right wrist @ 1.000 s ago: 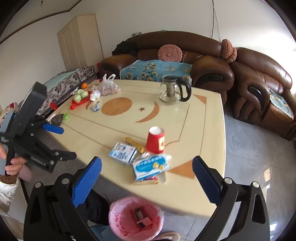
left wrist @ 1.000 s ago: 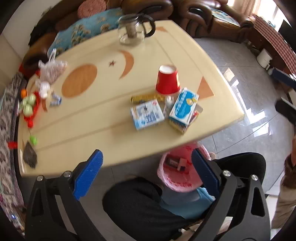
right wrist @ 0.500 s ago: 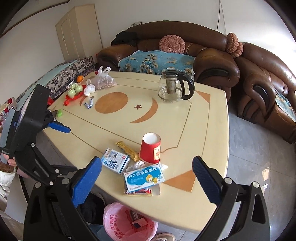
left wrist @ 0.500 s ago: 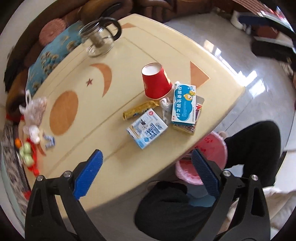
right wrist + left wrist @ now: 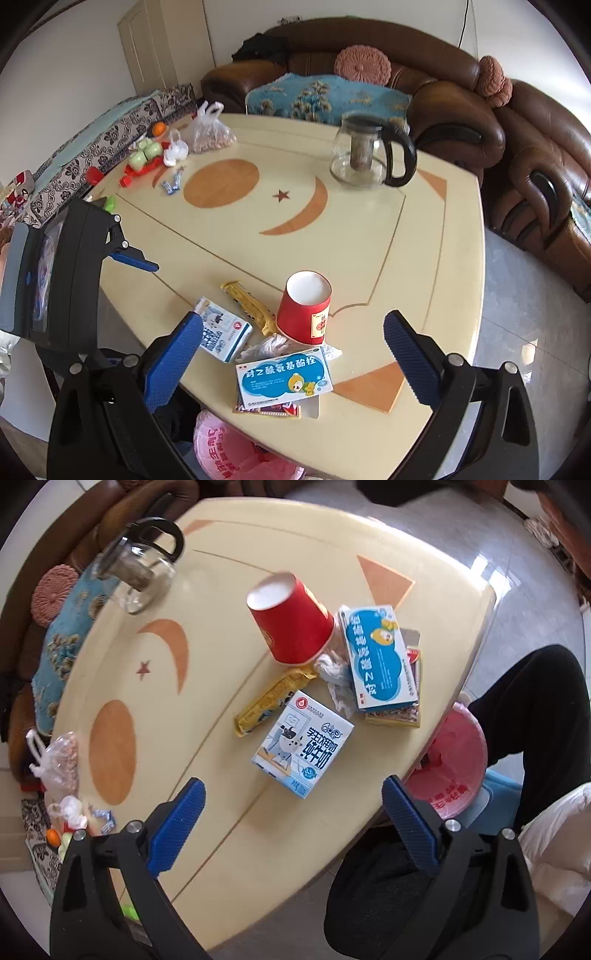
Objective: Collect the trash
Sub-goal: 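Grasp the milk carton with the left tool while the right tool grasps the red cup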
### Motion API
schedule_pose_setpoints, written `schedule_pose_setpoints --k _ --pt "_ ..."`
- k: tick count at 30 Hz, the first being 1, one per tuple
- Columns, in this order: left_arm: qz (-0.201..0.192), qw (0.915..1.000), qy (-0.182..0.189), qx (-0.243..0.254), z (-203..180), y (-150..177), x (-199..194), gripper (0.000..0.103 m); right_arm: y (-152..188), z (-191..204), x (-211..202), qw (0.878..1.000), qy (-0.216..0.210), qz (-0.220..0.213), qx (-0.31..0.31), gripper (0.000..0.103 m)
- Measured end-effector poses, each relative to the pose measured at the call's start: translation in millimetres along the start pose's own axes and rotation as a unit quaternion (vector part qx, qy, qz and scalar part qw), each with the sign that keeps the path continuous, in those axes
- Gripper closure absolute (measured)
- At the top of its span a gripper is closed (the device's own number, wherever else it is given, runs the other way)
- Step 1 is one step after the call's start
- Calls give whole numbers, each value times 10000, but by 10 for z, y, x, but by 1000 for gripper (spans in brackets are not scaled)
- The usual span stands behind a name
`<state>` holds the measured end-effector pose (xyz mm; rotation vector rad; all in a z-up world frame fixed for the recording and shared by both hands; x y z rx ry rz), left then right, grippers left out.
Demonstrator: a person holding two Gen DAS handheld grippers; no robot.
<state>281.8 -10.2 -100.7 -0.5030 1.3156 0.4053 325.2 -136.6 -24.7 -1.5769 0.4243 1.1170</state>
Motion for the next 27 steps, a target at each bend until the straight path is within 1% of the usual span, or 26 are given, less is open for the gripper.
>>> schedule_pose_setpoints --k 6,15,20,27 --pt "237 9992 196 274 16 -43 370 9 4 -98 394 9996 -61 261 57 7" --pt "338 9966 461 597 12 -134 724 9 46 -224 933 9980 -149 596 135 7" --pt "440 9953 556 666 23 -151 881 9 25 -258 1167 9973 -228 677 159 7" --pt "445 9928 878 684 45 -150 1041 9 67 -293 1504 9966 -314 735 222 7"
Point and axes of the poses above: each gripper's, at about its wrist camera, not at the fingertips, and x roughly the way its jaws point, z to its left, y to its underside, the point moved 5 cm from there along x, roughly the way its jaws point, and after that the axes turned 2 degrees about y, right-handed, at the moved point
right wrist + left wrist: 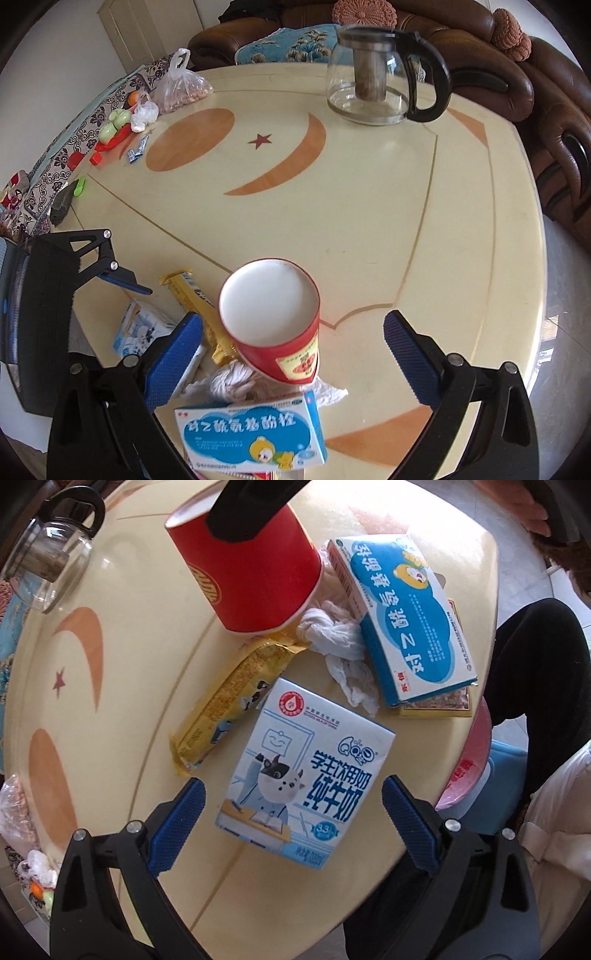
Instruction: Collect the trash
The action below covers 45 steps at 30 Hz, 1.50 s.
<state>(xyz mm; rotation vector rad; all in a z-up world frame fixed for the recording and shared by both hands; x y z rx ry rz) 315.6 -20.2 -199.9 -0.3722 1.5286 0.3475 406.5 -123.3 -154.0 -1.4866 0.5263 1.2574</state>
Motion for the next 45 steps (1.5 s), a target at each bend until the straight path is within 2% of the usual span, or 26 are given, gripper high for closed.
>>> schedule_pose_setpoints --k 3,8,10,12,16,17,24,33,42,45 --pt "57 10000 48 -42 37 -13 68 9 -1 -13 116 10000 45 1 17 8" --pt "91 9998 170 -50 48 -57 138 9 0 -28 217 10000 -1 -21 85 28" --pt "109 9998 155 -84 58 -62 159 9 -3 -16 241 9999 -73 -32 119 39" --pt "109 9996 216 -137 51 -72 173 9 -10 -5 247 9998 -105 -53 137 44" --pt "132 9992 227 -315 50 -119 228 24 -7 -4 234 9998 25 -147 137 45" --pt "151 9988 268 -378 63 -111 242 25 -1 -9 231 9997 41 -160 153 45" --pt "114 9981 201 -563 134 22 253 26 16 -35 125 9988 308 -345 176 45" --pt "55 9912 158 -1313 237 299 182 27 28 -57 -219 9955 728 -590 168 46" --pt "-210 9817 -176 -1885 176 603 -275 27 116 44 -876 9882 1140 -1005 189 46" --pt "-333 9757 -278 -2145 128 693 -470 27 186 144 -1153 9855 1237 -1156 118 46"
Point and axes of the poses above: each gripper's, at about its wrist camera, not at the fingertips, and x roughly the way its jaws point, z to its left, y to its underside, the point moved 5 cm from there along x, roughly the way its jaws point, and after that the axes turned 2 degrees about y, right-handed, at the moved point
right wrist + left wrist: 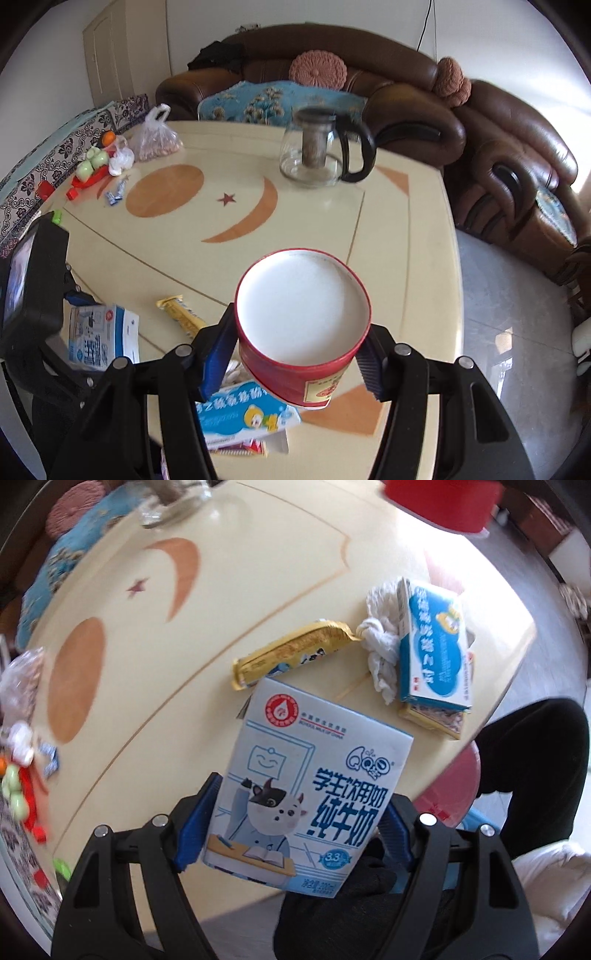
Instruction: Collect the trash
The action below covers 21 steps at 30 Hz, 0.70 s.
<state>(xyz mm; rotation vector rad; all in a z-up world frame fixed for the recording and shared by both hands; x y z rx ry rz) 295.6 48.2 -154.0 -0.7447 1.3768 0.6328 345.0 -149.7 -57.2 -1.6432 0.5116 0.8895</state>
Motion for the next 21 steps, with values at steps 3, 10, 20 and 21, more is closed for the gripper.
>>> schedule_pose_setpoints --k 3,10,20,21 --pt "-133 9996 -40 -258 -66 125 -237 27 30 37 -307 9999 82 -137 -63 46" --pt "-451 9983 -185 -329 -327 274 -706 27 170 178 -943 9991 141 -396 -112 46" --pt "-816 9957 -340 -272 -731 503 -1113 27 514 395 -1567 9983 137 -538 -190 46" --pt "-840 9956 -334 -262 -760 540 -1151 27 569 417 -1621 9983 130 -536 -192 46"
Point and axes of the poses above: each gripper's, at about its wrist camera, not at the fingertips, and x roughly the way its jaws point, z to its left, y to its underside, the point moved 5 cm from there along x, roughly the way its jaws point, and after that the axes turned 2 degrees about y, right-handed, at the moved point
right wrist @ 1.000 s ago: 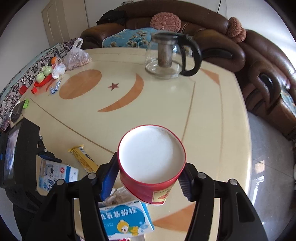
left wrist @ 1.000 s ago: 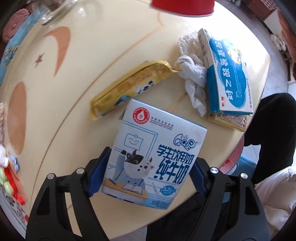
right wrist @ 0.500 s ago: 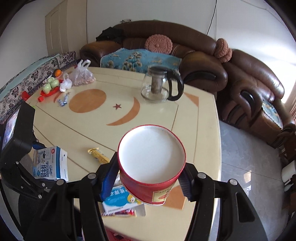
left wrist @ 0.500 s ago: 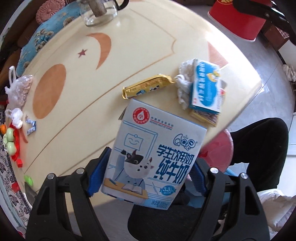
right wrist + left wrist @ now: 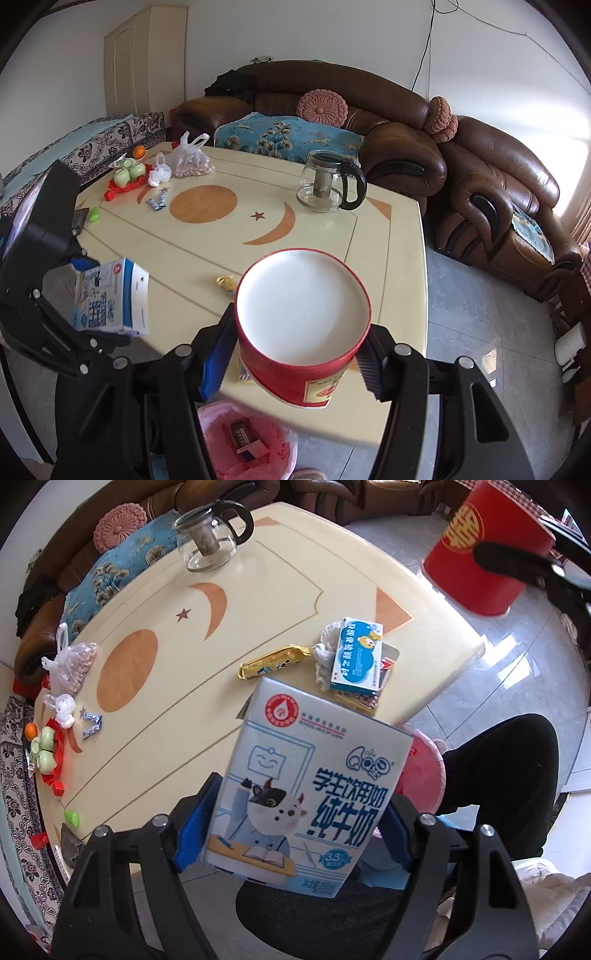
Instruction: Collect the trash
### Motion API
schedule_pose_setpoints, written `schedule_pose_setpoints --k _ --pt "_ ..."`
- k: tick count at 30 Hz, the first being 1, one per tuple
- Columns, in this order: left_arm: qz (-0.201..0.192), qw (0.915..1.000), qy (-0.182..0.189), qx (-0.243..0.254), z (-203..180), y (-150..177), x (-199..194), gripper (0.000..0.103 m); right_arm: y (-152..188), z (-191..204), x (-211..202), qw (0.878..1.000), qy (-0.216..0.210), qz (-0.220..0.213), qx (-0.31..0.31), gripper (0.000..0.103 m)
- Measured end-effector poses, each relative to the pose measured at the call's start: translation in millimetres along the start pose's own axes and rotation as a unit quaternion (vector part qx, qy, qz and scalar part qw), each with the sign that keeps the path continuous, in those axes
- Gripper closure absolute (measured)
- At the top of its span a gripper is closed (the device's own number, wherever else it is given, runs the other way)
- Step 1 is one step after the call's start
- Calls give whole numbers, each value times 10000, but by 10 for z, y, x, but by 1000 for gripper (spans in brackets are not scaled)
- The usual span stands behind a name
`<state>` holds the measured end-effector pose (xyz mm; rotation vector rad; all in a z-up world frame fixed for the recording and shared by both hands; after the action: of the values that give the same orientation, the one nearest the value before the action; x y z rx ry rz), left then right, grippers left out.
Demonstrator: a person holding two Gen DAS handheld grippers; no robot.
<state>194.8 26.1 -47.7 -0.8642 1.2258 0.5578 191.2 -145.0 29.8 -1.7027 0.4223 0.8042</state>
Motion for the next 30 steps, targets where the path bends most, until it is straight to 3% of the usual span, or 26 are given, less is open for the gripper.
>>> schedule_pose_setpoints --k 10,30 --pt "-138 9998 -28 107 -291 198 -165 27 336 229 -295 9999 -28 38 -141 46" --pt "-44 9986 63 515 -851 477 51 27 923 612 -433 9985 -329 368 -225 45"
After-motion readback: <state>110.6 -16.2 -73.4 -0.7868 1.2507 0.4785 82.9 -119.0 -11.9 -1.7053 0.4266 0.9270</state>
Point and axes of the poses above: each gripper's, at about its wrist camera, not at the fingertips, and x roughly the way its jaws point, z to its left, y to its underside, the point moved 5 cm from there along x, roughly the way its jaws point, and after that the axes turned 2 degrees about y, right-handed, at the moved point
